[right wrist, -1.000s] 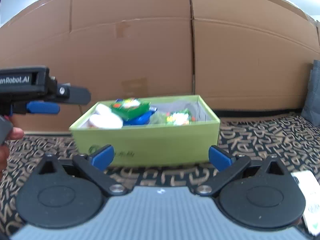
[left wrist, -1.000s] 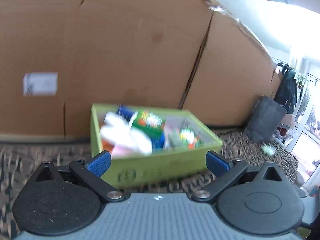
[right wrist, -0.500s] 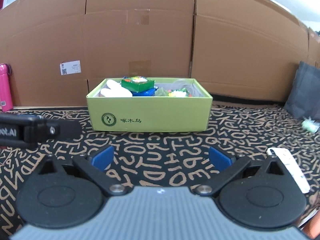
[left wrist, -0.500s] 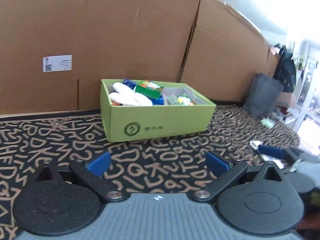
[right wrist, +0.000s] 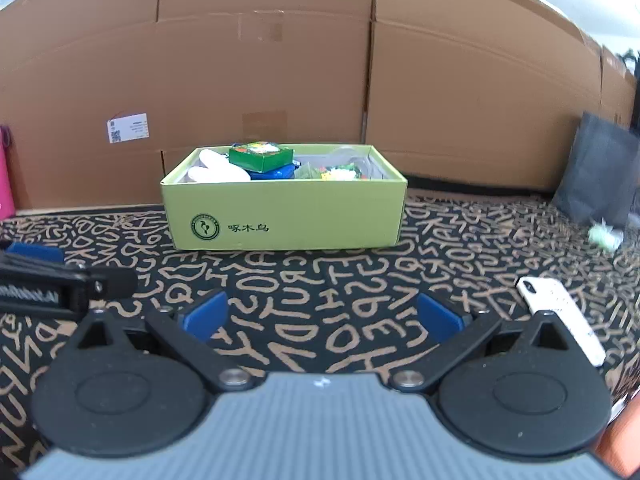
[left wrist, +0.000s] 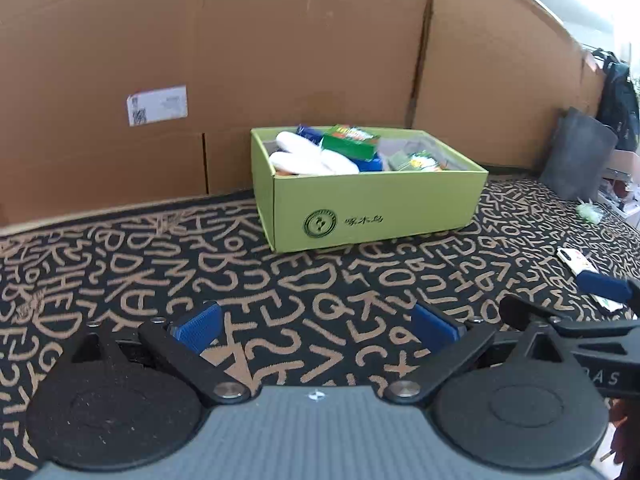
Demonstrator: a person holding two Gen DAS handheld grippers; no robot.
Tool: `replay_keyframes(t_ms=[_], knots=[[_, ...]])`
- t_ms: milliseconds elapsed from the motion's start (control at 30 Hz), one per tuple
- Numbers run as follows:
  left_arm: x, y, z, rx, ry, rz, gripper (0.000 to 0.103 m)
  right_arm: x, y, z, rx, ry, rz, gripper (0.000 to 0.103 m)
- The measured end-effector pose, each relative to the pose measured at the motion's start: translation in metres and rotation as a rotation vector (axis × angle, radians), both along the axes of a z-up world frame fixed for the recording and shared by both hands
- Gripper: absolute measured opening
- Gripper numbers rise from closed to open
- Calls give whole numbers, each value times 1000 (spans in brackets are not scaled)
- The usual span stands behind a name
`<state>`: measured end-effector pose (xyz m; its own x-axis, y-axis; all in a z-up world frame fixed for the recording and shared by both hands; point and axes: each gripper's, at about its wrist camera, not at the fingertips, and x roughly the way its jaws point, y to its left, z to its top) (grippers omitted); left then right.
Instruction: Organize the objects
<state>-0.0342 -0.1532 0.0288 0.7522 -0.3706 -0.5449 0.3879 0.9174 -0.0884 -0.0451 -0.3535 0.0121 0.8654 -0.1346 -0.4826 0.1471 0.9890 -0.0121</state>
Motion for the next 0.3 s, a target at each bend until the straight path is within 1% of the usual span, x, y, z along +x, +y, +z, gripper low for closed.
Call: replay_keyframes(t_ms=[67,167,300], knots=[[3,2,-1,-12,15,2,103,1,1,-2,11,7,0,103],[3,4,1,-27,16,9,103,4,1,-4,14,15,-3,103],[1,5,6,-5,-9,13,103,7,4,-3,8,16,4,103]])
